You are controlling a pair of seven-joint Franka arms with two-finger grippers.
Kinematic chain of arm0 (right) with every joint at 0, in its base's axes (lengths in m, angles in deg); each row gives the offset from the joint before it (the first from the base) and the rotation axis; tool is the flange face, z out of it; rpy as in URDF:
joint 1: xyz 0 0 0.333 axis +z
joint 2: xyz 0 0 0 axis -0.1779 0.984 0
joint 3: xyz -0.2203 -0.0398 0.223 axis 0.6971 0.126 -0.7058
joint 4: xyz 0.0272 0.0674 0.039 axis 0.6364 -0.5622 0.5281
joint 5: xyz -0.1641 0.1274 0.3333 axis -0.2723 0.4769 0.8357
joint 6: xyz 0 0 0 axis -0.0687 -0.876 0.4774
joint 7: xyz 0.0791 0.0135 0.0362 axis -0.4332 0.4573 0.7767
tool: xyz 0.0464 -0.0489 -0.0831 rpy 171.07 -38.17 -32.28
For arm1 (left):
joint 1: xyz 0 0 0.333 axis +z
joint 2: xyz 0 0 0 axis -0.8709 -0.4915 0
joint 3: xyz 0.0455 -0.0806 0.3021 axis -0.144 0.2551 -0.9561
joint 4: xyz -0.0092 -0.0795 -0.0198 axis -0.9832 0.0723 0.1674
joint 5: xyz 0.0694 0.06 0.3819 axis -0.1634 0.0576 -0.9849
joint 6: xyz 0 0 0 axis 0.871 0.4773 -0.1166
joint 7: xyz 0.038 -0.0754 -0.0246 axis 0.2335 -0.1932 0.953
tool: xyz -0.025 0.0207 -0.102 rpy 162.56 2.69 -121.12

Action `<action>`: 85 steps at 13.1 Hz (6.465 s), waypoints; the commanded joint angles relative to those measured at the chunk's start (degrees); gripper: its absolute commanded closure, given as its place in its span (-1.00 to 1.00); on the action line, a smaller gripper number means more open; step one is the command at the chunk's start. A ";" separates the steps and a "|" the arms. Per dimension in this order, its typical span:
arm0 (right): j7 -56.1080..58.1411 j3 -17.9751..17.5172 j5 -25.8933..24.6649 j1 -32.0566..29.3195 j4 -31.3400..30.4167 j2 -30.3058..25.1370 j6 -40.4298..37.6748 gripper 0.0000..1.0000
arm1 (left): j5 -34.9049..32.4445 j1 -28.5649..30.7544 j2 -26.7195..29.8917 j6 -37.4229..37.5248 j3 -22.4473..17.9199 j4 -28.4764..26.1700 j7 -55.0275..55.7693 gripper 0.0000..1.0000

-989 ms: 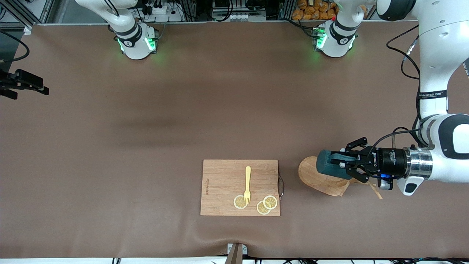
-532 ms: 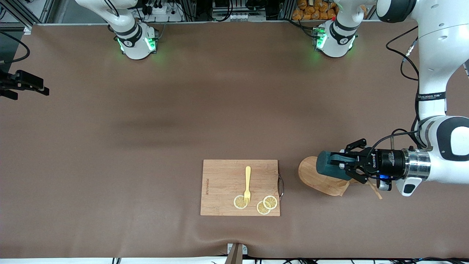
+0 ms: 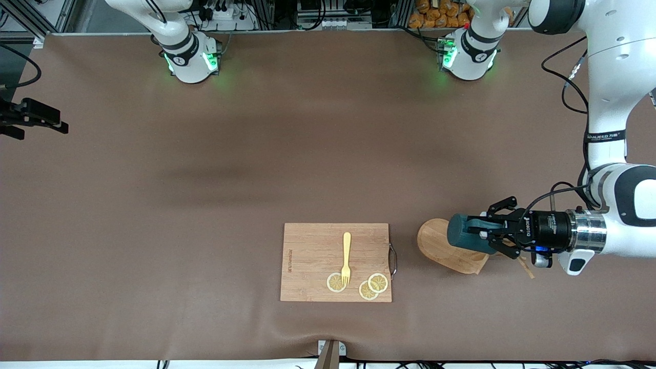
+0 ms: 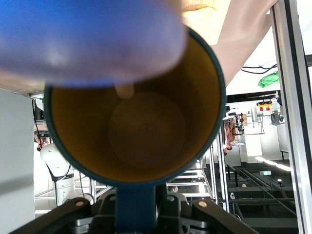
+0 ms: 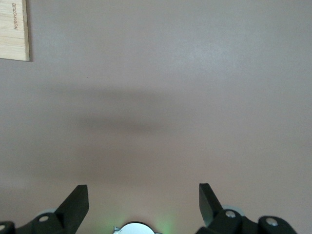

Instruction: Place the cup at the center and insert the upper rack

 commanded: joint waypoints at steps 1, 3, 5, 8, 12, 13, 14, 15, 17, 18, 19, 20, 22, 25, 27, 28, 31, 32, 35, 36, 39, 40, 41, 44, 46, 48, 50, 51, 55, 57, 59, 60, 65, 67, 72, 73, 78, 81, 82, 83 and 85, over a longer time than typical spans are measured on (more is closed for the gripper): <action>-0.14 0.22 -0.17 0.28 0.34 0.02 0.39 -1.00 | -0.09 0.56 -0.66 0.97 0.35 0.20 -1.25 1.00; -0.14 0.22 -0.17 0.19 0.25 0.02 0.39 -1.00 | -0.09 0.82 -1.10 0.97 0.35 0.20 -1.86 1.00; -0.14 0.22 -0.09 -0.07 0.25 0.02 0.39 -1.00 | -0.18 0.91 -1.10 0.97 0.35 0.29 -1.96 1.00; -0.14 0.22 -0.17 0.02 0.34 0.02 0.39 -1.00 | -0.35 1.18 -1.10 0.97 0.35 0.29 -1.96 1.00; -0.05 0.22 0.18 -0.16 0.34 0.02 0.39 -1.00 | -0.53 1.79 -1.63 0.97 0.35 0.38 -1.96 1.00; -0.05 0.22 0.18 -0.16 0.34 0.02 0.39 -1.00 | -0.44 1.88 -1.81 0.97 0.43 0.38 -1.96 1.00; -0.05 0.22 0.18 -0.16 0.34 0.02 0.39 -1.00 | -0.44 1.88 -1.98 0.97 0.35 0.46 -2.04 1.00; -0.05 0.22 0.27 -0.16 0.34 0.02 0.39 -1.00 | -0.44 1.88 -2.07 0.97 0.35 0.47 -2.04 1.00; -0.05 0.22 0.18 -0.16 0.34 0.02 0.39 -1.00 | -0.44 1.97 -2.51 0.97 0.43 0.47 -2.48 1.00; -0.05 0.22 0.27 -0.16 0.34 0.02 0.39 -1.00 | -0.44 1.97 -2.51 0.97 0.35 0.47 -2.40 1.00; -0.05 0.22 0.09 -0.25 0.34 0.02 0.39 -1.00 | -0.27 1.97 -2.51 0.97 0.35 0.47 -2.39 1.00; -0.05 0.22 -0.08 -0.25 0.34 0.02 0.39 -1.00 | -0.09 2.14 -2.51 0.97 0.43 0.47 -2.48 1.00; -0.05 0.22 -0.09 -0.25 0.34 0.02 0.39 -1.00 | 0.17 2.76 -2.60 0.97 0.43 0.47 -2.48 1.00; -0.05 0.22 -0.08 -0.16 0.34 0.02 0.39 -1.00 | 0.44 3.20 -2.86 1.05 0.61 0.47 -2.48 1.00; -0.05 0.22 -0.17 -0.25 0.51 0.02 0.39 -1.00 | 1.75 3.29 -2.95 1.05 0.52 0.38 -2.48 1.00; -0.14 0.22 -0.26 -0.07 0.95 0.02 0.47 -1.00 | 2.10 3.37 -2.95 1.14 0.52 0.38 -2.48 1.00; -0.14 0.22 -0.35 -0.07 1.04 0.02 1.35 -1.00 | 3.60 3.73 -3.48 1.41 0.52 0.38 -2.48 1.00; -0.05 0.22 -0.44 -0.07 1.04 0.11 1.88 -1.00 | 3.60 3.73 -3.65 1.41 0.61 0.38 -2.48 1.00; 0.04 0.22 -0.44 -0.07 1.04 0.02 2.76 -1.00 | 4.83 4.08 -4.00 1.41 0.61 0.29 -2.48 1.00; -0.05 0.22 -0.35 -0.07 1.04 0.02 2.76 -1.00 | 4.92 4.08 -4.18 1.49 0.61 0.38 -2.48 1.00; -0.05 0.22 -0.35 0.10 1.04 0.02 2.67 -1.00 | 6.14 4.17 -4.71 2.98 0.61 0.38 -2.48 1.00; -0.05 0.22 -0.26 0.19 1.04 0.02 2.67 -1.00 | 6.15 4.17 -4.71 2.99 0.61 0.38 -2.48 1.00; -0.05 0.22 -0.26 0.19 1.04 0.02 2.67 -1.00 | 6.15 4.17 -4.71 3.07 0.61 0.38 -2.48 1.00; 0.03 0.22 -0.26 0.19 1.04 0.02 2.67 -1.00 | 6.15 4.34 -4.71 3.78 0.61 0.38 -2.48 1.00; 0.04 0.22 -0.26 0.19 1.04 0.02 2.59 -1.00 | 6.15 4.95 -4.71 4.30 0.61 0.38 -2.48 1.00; 0.04 0.22 -0.26 0.19 1.04 0.02 2.50 -1.00 | 6.93 5.04 -5.06 5.01 0.61 0.38 -2.48 1.00; 0.04 0.22 -0.26 0.19 0.95 0.02 2.41 -1.00 | 7.38 5.04 -5.15 5.01 0.61 0.38 -2.48 1.00; 0.04 0.22 -0.26 0.19 1.04 0.02 2.50 -1.00 | 7.47 5.04 -5.15 5.01 0.61 0.38 -2.57 1.00; 0.04 0.22 -0.26 0.19 1.04 0.02 2.50 -1.00 | 8.52 5.13 -5.67 5.71 0.61 0.38 -2.57 0.88; 0.04 0.22 -0.26 0.28 1.04 0.02 2.41 -1.00 | 8.70 5.83 -5.94 6.33 0.61 0.38 -2.57 0.83; 0.04 0.22 -0.26 0.28 1.04 0.02 2.50 -1.00 | 8.87 6.01 -6.03 6.50 0.61 0.38 -2.57 0.62; 0.04 0.22 -0.26 0.28 1.04 0.02 2.41 -1.00 | 8.87 6.01 -6.03 6.59 0.61 0.38 -2.57 0.62; 0.04 0.22 -0.26 0.19 1.04 0.02 2.41 -1.00 | 9.66 6.01 -6.29 6.68 0.61 0.38 -2.57 -0.10; 0.04 0.22 -0.26 0.28 1.04 0.02 2.50 -1.00 | 9.66 5.84 -6.38 6.68 0.61 0.46 -2.57 -0.85; 0.04 0.22 -0.26 0.28 1.13 0.02 2.58 -1.00 | 9.93 6.10 -5.68 7.90 0.70 0.64 -2.57 -1.00; 0.04 0.22 -0.26 0.28 1.13 0.02 2.58 -1.00 | 10.54 6.19 -5.50 8.34 0.70 0.73 -2.48 -1.00; 0.04 0.13 -0.08 0.63 1.30 0.02 2.58 -1.00 | 10.11 6.54 -2.26 8.61 0.52 0.99 -2.04 -1.00; 0.04 0.13 0.00 1.25 2.36 0.02 2.58 -1.00 | 9.32 6.54 1.08 8.61 -0.35 0.99 -2.57 -1.00; 0.04 0.13 -0.08 1.42 2.36 0.02 2.58 -1.00 | 8.01 6.45 2.31 8.61 -0.44 0.99 -2.74 -1.00; 0.04 0.13 -0.09 1.42 2.36 0.02 2.50 -1.00 | 6.43 6.36 3.54 8.61 -0.44 1.08 -3.36 -1.00; -0.05 0.04 0.00 1.42 2.88 -0.07 2.41 -1.00 | 2.04 6.19 6.44 8.53 -0.44 0.99 -6.24 -1.00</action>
